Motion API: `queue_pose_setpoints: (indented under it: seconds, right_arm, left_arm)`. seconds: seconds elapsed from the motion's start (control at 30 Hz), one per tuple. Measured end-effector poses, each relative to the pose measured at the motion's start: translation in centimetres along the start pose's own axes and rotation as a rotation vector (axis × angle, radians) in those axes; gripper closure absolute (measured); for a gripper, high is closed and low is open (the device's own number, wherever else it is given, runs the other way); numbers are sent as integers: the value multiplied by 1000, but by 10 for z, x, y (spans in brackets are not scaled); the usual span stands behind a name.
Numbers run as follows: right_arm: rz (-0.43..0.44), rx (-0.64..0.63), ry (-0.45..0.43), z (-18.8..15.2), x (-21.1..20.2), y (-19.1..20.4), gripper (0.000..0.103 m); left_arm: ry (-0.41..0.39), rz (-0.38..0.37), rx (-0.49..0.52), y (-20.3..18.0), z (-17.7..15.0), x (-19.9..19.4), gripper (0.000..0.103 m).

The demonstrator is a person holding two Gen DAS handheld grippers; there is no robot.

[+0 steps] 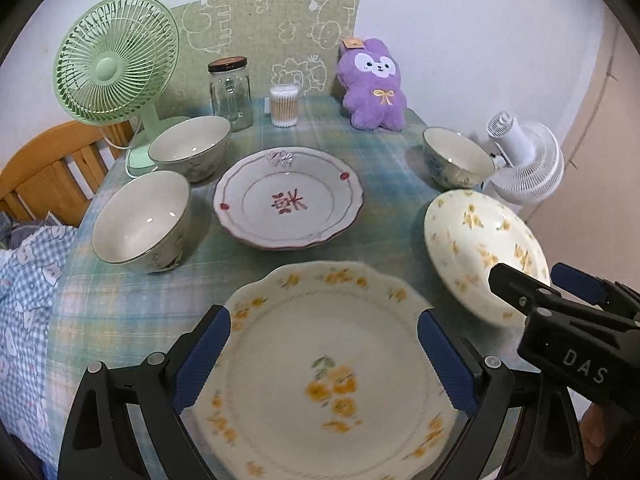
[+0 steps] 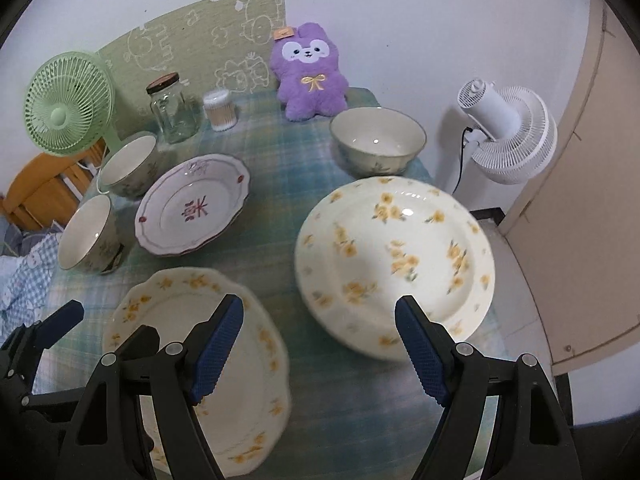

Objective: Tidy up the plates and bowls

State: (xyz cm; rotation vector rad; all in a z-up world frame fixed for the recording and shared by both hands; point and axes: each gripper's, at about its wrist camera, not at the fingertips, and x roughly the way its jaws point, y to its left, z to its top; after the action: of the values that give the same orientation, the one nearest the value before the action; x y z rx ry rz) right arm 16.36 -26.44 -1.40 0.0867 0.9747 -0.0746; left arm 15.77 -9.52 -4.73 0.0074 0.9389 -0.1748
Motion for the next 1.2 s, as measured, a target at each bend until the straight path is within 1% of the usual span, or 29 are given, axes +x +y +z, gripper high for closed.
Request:
queue_pose_setpoints:
  seconds: [0.27,0.4,0.53,0.63,0.83,1.0,1.13,1.2]
  right_arm:
    - [34,-34,-15,27,9,-49,22]
    - [45,-73,-19,40,20,-68,22]
    - [42,-105,-31,49,27,-81,22]
    - [24,-103,-32,56,34,-91,22]
    - [24,-99,-8,65,56,-110,22]
    - [26,-90,24,68,78,-122,22]
    - [23,-89,58,66,97,-128,22]
    - [21,-83,80,64,107,-132,22]
  left_arm:
    - [-18,31,-59,-48,17,16,8]
    - [-18,40,-80,-71,24,27,9]
    - [-19,45,-88,-90,31,36,9]
    - [-16,50,-105,-102,37,45,9]
    - [-15,67,-124,-122,46,67,10]
    - [4,81,-124,-131,49,87,11]
    - [43,119,-126,-135,48,106,14]
    - [64,125,-129,-137,46,115,15]
